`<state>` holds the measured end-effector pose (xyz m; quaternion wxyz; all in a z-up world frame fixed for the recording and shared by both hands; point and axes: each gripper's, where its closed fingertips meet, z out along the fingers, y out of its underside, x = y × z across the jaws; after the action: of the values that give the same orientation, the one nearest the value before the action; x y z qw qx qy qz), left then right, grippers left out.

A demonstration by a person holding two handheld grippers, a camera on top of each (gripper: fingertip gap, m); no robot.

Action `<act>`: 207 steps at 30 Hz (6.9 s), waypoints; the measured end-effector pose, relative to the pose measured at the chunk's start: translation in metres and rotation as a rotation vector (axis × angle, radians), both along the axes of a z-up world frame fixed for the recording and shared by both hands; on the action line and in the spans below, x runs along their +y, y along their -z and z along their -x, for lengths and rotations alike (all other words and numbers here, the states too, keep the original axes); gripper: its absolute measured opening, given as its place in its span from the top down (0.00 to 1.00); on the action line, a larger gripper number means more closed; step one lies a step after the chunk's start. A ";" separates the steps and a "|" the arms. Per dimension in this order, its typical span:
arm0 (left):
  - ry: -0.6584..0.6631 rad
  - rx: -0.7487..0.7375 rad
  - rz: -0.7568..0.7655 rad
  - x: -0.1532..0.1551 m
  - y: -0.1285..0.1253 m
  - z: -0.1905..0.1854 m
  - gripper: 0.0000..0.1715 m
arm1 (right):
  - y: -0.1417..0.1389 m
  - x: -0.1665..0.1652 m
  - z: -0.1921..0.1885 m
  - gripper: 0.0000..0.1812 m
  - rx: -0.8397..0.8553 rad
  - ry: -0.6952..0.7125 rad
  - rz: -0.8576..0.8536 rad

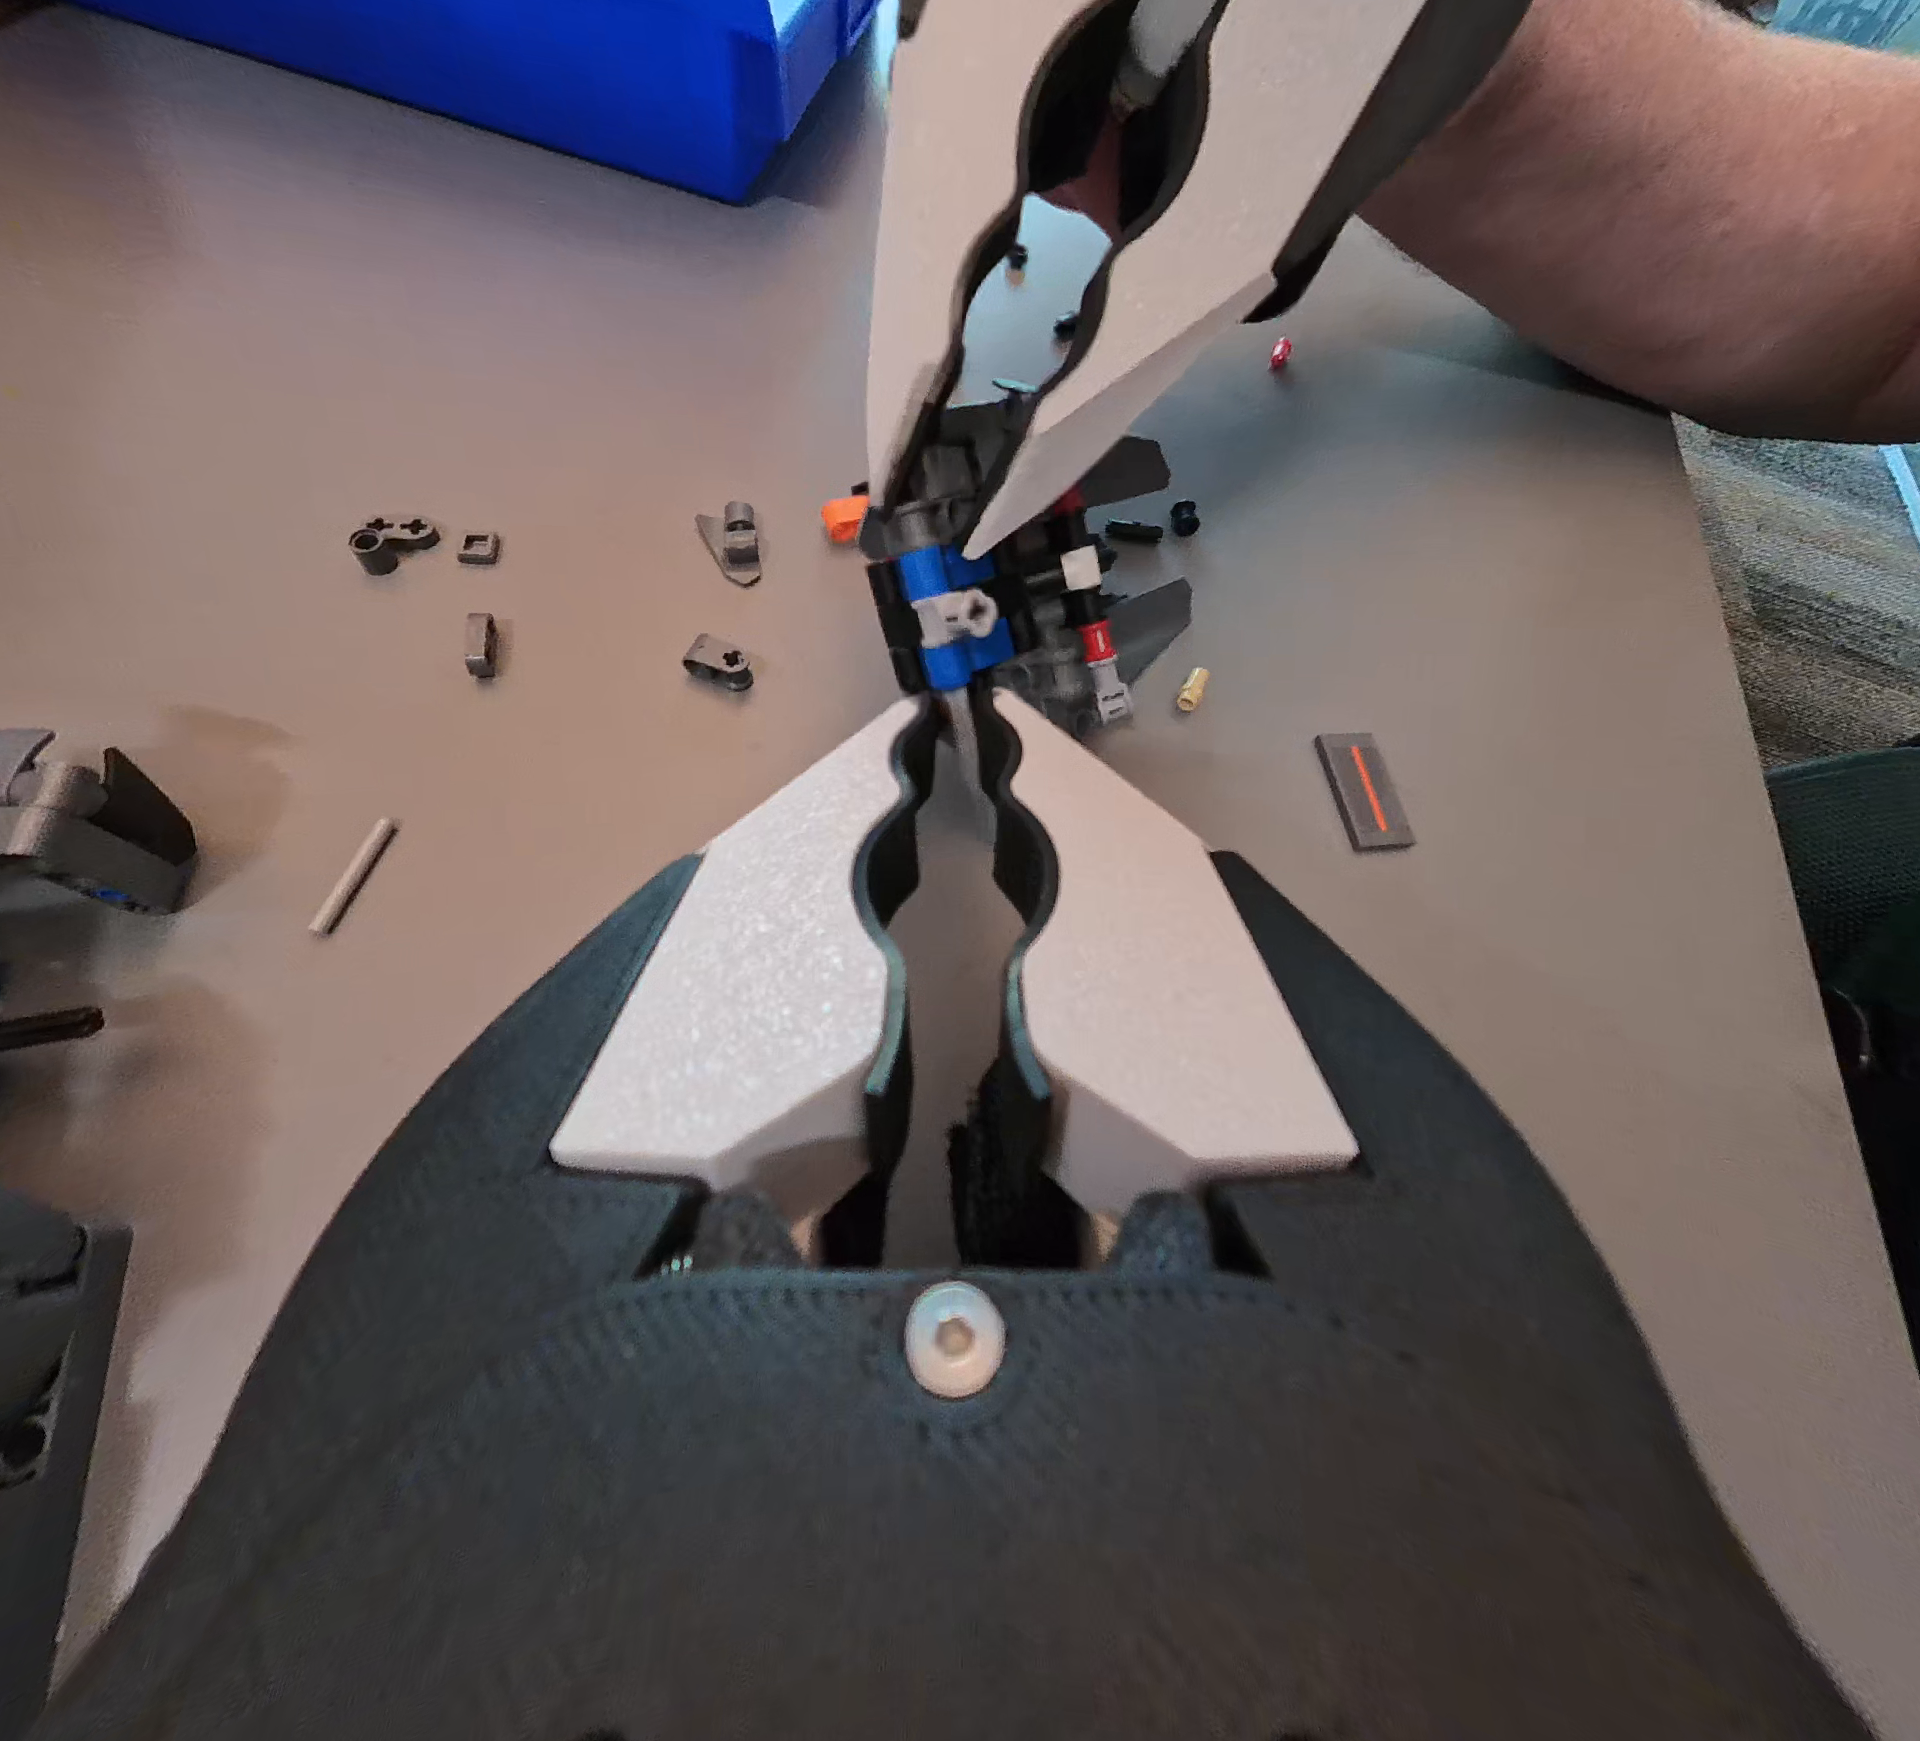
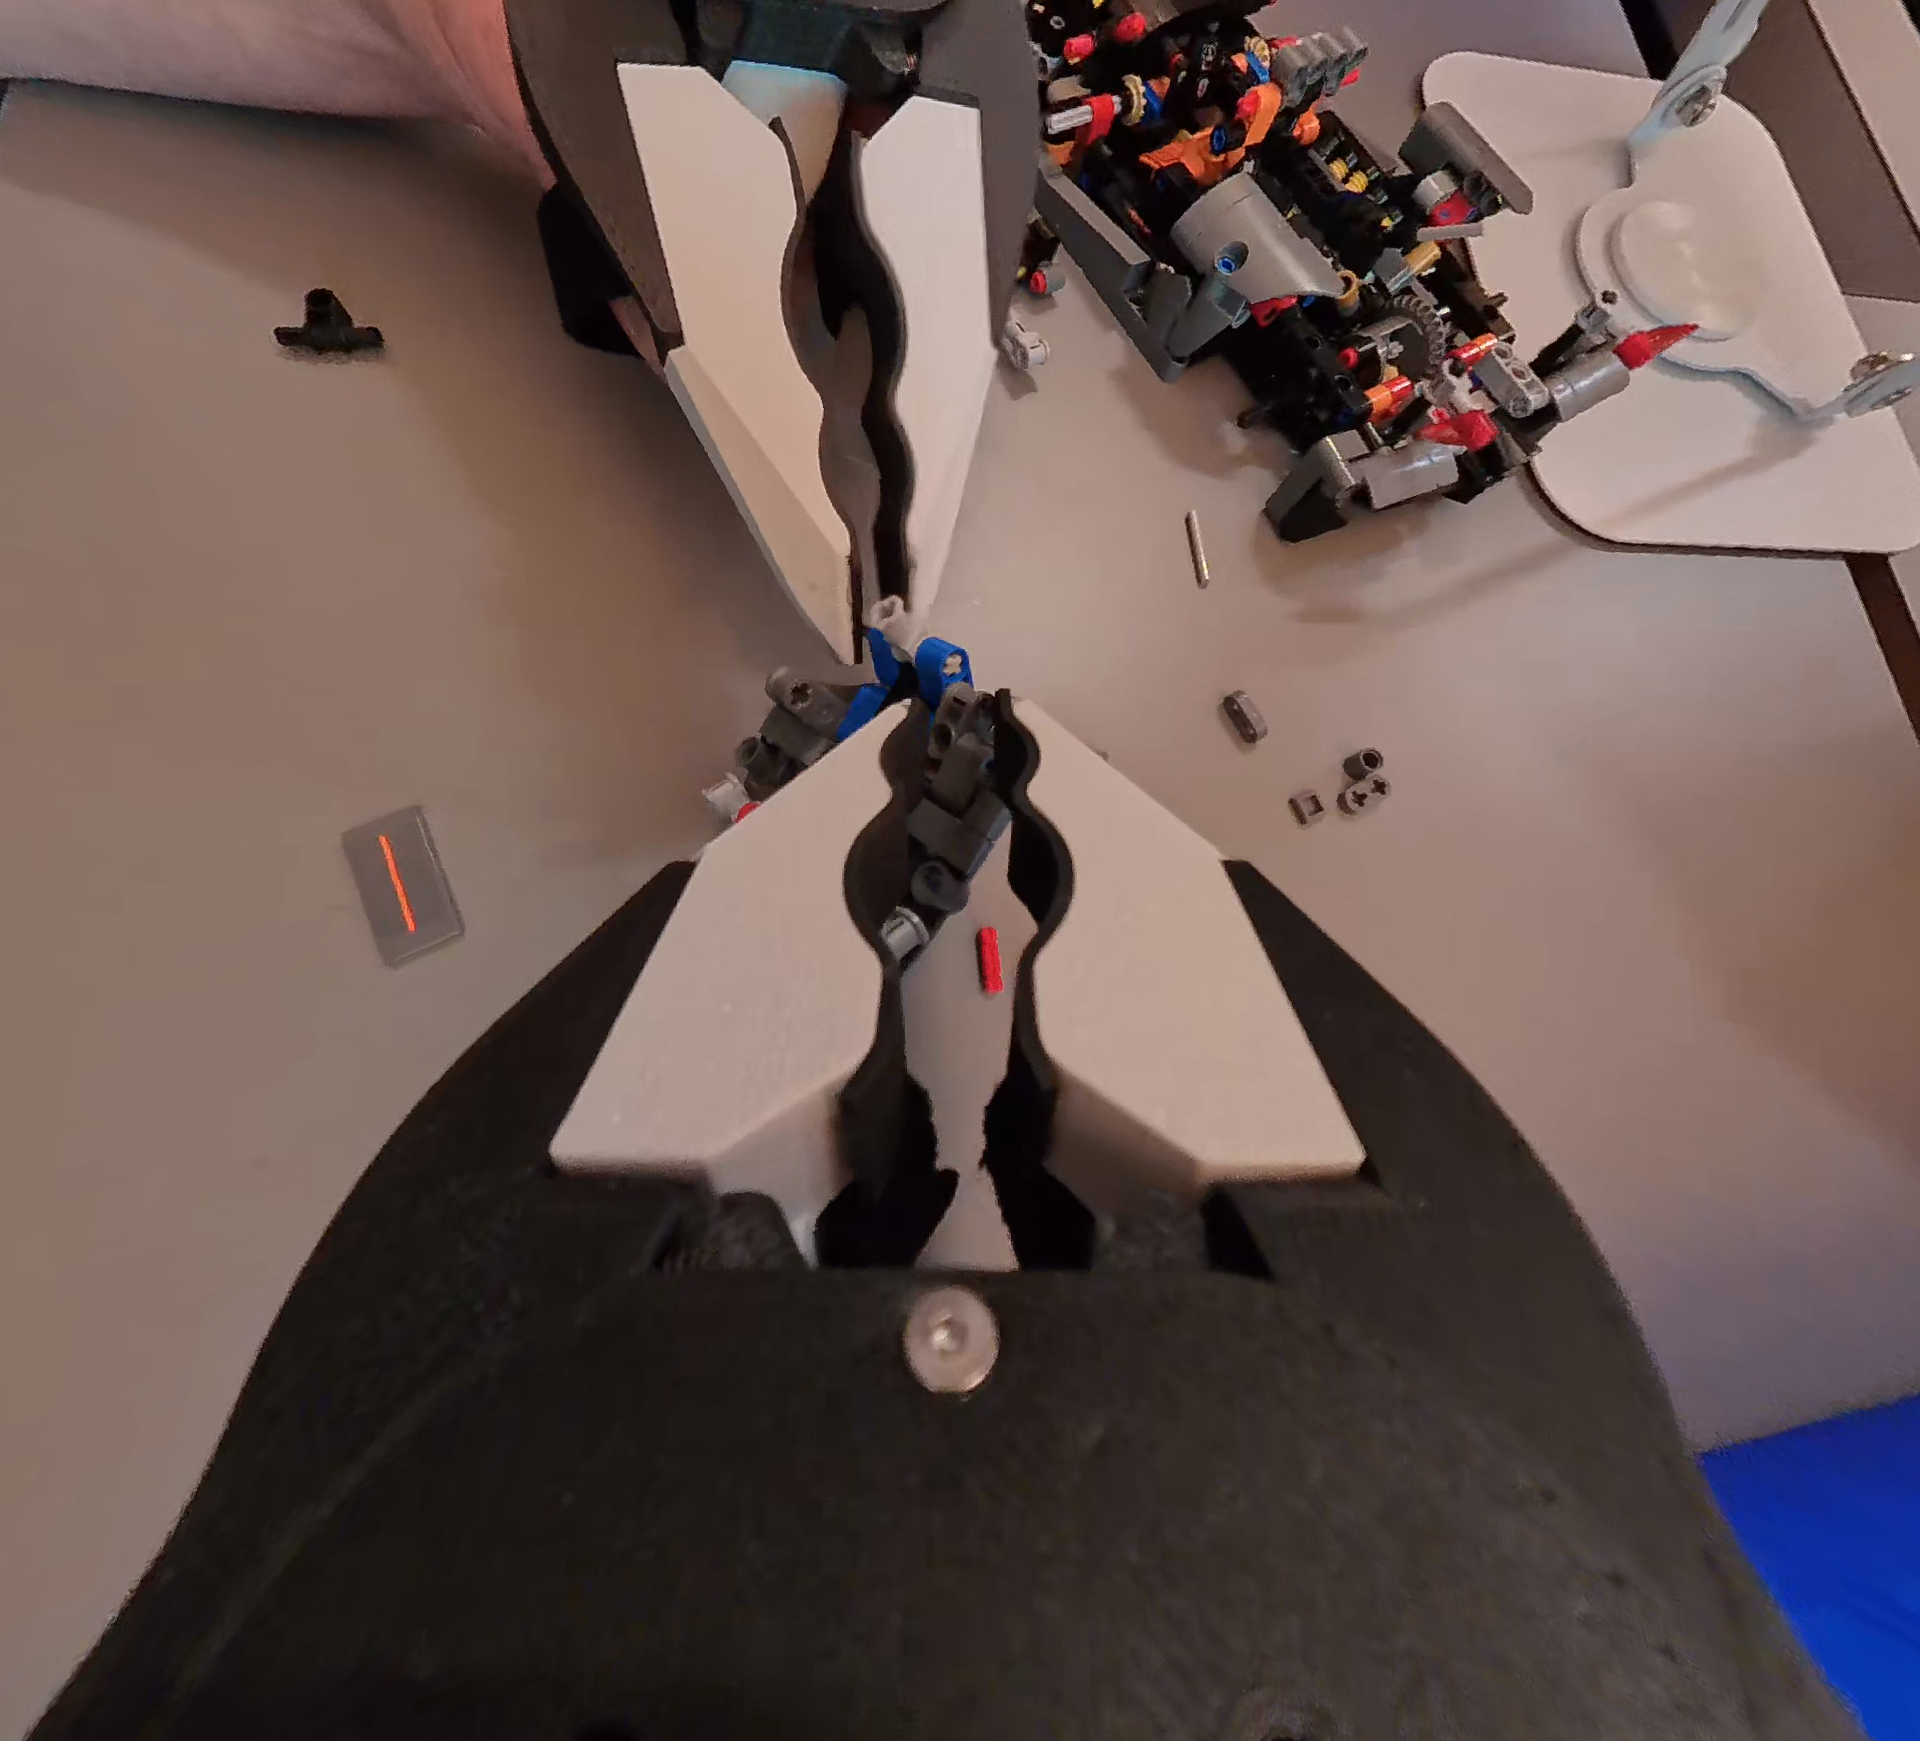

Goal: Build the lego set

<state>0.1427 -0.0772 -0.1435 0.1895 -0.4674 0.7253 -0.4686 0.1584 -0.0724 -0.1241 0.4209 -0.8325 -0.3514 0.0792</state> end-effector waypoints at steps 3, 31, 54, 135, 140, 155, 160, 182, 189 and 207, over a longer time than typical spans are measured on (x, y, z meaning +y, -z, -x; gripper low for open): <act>0.004 -0.018 0.004 0.000 -0.004 0.001 0.96 | 0.000 0.000 0.003 0.95 -0.013 -0.006 -0.006; 0.015 -0.059 -0.185 -0.002 0.003 0.000 0.97 | 0.018 -0.017 -0.010 0.84 0.141 0.021 0.245; -0.028 -0.095 -0.350 0.007 0.008 -0.001 0.97 | 0.014 -0.010 -0.001 0.91 0.066 0.056 0.207; -0.066 -0.193 -0.550 0.002 0.004 -0.013 0.95 | -0.003 -0.002 0.010 0.98 0.298 0.054 0.185; -0.066 -0.192 -0.576 0.003 0.006 -0.013 0.95 | -0.003 0.000 0.011 0.98 0.307 0.057 0.184; -0.066 -0.184 -0.611 0.002 0.009 -0.014 0.95 | -0.002 0.003 0.011 0.98 0.332 0.073 0.188; -0.065 -0.183 -0.600 0.002 0.009 -0.014 0.95 | -0.002 0.003 0.011 0.98 0.338 0.072 0.188; -0.074 -0.172 -0.575 0.003 0.010 -0.016 0.96 | -0.016 -0.022 -0.012 0.84 0.336 0.079 0.271; -0.063 -0.177 -0.575 0.001 0.010 -0.016 0.96 | 0.008 -0.029 -0.004 0.86 0.247 0.088 0.389; -0.040 -0.170 -0.616 -0.003 0.014 -0.014 0.95 | 0.018 -0.018 -0.012 0.92 0.235 0.174 0.388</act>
<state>0.1567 -0.0803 -0.1577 0.3915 -0.3614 0.8052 -0.2604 0.1701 -0.0907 -0.1417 0.2966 -0.9099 -0.2054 0.2050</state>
